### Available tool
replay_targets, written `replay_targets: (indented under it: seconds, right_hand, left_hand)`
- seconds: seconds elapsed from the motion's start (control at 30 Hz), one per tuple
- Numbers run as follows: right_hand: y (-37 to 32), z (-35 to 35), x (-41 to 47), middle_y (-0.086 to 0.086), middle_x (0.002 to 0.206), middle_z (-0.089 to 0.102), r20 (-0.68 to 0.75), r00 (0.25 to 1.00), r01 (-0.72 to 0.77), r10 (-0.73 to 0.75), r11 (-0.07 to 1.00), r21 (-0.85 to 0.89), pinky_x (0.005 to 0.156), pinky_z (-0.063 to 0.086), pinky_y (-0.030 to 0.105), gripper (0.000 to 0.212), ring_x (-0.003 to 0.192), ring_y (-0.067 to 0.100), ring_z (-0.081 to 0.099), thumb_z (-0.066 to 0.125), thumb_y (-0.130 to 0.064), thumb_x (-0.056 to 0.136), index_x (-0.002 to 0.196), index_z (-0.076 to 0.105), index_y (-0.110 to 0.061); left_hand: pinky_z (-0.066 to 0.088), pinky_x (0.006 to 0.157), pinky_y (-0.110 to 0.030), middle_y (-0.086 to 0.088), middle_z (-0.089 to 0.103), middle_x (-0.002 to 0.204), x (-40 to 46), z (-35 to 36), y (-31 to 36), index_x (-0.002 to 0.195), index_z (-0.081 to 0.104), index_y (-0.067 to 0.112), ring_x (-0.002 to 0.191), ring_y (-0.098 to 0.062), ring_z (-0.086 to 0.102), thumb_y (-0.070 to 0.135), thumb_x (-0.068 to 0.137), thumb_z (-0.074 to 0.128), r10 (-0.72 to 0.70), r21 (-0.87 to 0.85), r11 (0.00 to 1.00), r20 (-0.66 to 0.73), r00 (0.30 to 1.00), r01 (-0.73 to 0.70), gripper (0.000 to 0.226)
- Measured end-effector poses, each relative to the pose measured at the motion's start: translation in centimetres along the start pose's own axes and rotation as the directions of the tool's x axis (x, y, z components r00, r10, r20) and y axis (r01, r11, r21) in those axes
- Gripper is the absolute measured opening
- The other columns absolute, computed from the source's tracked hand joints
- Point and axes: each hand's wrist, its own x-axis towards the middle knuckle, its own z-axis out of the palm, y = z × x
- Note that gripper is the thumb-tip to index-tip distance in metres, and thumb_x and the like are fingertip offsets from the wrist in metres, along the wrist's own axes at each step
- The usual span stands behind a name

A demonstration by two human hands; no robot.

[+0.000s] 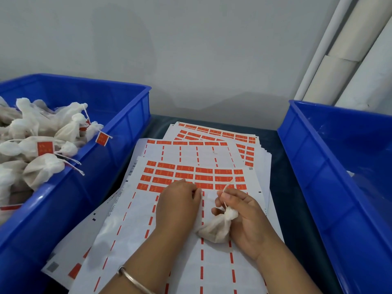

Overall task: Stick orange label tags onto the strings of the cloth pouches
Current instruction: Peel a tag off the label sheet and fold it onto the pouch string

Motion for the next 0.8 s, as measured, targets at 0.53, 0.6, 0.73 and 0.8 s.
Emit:
replay_targets:
  seconds: [0.53, 0.6, 0.73, 0.8]
  right_hand:
    - [-0.1, -0.1, -0.3, 0.002, 0.073, 0.069, 0.061, 0.996, 0.074, -0.072, 0.996, -0.041, 0.074, 0.053, 0.029, 0.012, 0.069, 0.012, 0.066, 0.062, -0.024, 0.070, 0.069, 0.074, -0.022]
    - [0.0, 0.0, -0.5, 0.003, 0.074, 0.069, 0.086, 0.993, 0.094, -0.086, 0.992, -0.087, 0.078, 0.052, 0.030, 0.013, 0.072, 0.013, 0.067, 0.061, -0.026, 0.070, 0.068, 0.073, -0.023]
    - [0.1, 0.1, -0.7, 0.005, 0.085, 0.071, 0.117, 0.990, 0.091, -0.077, 0.989, -0.118, 0.079, 0.054, 0.030, 0.012, 0.081, 0.018, 0.069, 0.062, -0.028, 0.069, 0.072, 0.074, -0.026]
    - [0.2, 0.2, -0.8, 0.005, 0.091, 0.073, 0.120, 0.989, 0.099, -0.084, 0.987, -0.128, 0.078, 0.055, 0.029, 0.013, 0.087, 0.021, 0.070, 0.062, -0.029, 0.071, 0.073, 0.074, -0.027]
  left_hand:
    - [0.025, 0.048, -0.006, 0.020, 0.050, 0.081, 0.4, -0.8, -0.3, 0.089, 0.049, 0.035, 0.057, 0.002, 0.047, 0.043, 0.089, 0.050, -0.201, -0.314, 0.937, -0.127, 0.971, 0.153, 0.008]
    - [0.025, 0.048, -0.005, 0.022, 0.050, 0.079, 0.4, -1.0, -0.2, 0.089, 0.049, 0.036, 0.057, 0.002, 0.048, 0.043, 0.089, 0.050, -0.227, -0.351, 0.922, -0.142, 0.963, 0.166, 0.008]
    - [0.035, 0.052, -0.008, 0.015, 0.062, 0.075, 0.3, -1.6, 0.3, 0.086, 0.055, 0.032, 0.061, -0.006, 0.059, 0.041, 0.089, 0.049, -0.226, -0.511, 0.848, -0.108, 0.968, 0.141, 0.012]
    - [0.037, 0.053, -0.009, 0.016, 0.062, 0.067, 0.0, -2.2, 0.9, 0.081, 0.055, 0.032, 0.060, -0.006, 0.062, 0.043, 0.087, 0.049, -0.211, -0.592, 0.798, -0.103, 0.972, 0.111, 0.014]
